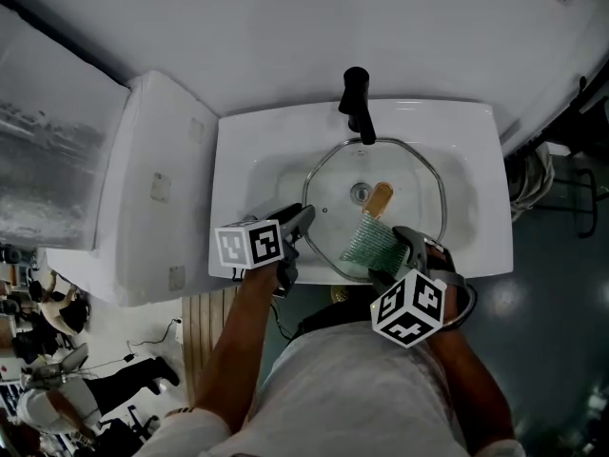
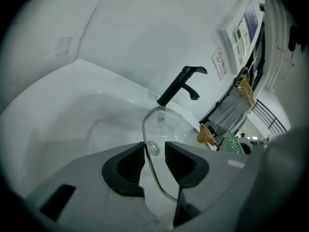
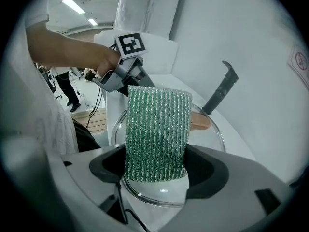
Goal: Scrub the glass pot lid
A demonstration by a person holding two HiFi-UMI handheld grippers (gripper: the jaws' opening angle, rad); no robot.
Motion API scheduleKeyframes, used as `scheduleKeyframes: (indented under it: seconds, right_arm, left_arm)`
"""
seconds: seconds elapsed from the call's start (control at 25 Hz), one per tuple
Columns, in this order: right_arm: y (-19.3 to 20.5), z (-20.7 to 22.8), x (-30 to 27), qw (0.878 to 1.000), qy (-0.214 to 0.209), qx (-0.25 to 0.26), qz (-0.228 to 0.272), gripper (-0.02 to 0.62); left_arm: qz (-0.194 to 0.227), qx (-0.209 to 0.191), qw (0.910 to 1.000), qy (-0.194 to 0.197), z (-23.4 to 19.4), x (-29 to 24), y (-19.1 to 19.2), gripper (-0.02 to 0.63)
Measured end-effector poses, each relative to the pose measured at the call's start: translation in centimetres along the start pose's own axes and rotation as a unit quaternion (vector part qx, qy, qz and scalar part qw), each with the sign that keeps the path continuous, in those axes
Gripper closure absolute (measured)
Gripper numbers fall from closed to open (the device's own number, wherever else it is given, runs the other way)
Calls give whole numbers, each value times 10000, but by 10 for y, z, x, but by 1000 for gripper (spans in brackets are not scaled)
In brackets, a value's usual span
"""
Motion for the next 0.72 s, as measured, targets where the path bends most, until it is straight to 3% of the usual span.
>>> scheduleKeyframes:
  seconds: [0.36,0.56,0.72]
  right_arm:
    - [25,38,15,9958,205,-890,89,247]
    - [36,49,18,9847,103,-1716,290,247]
    - [44,59,21,9795,93,-1983,353,247]
  left_arm:
    - [11,-52,10000,-82,1,0,-1,463]
    - [11,-110,9998,-190,2,0,-1,463]
    - [5,-220,9993,-287,5,1,-1,463]
Point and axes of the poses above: the fingertips, and each gripper's own axes: x backward along the fingers, z to its right, y out of its underside, the point moved 6 cm from there along x, backward along the fingers, and after that the axes turned 15 degrees about z, right-handed, at the moved point
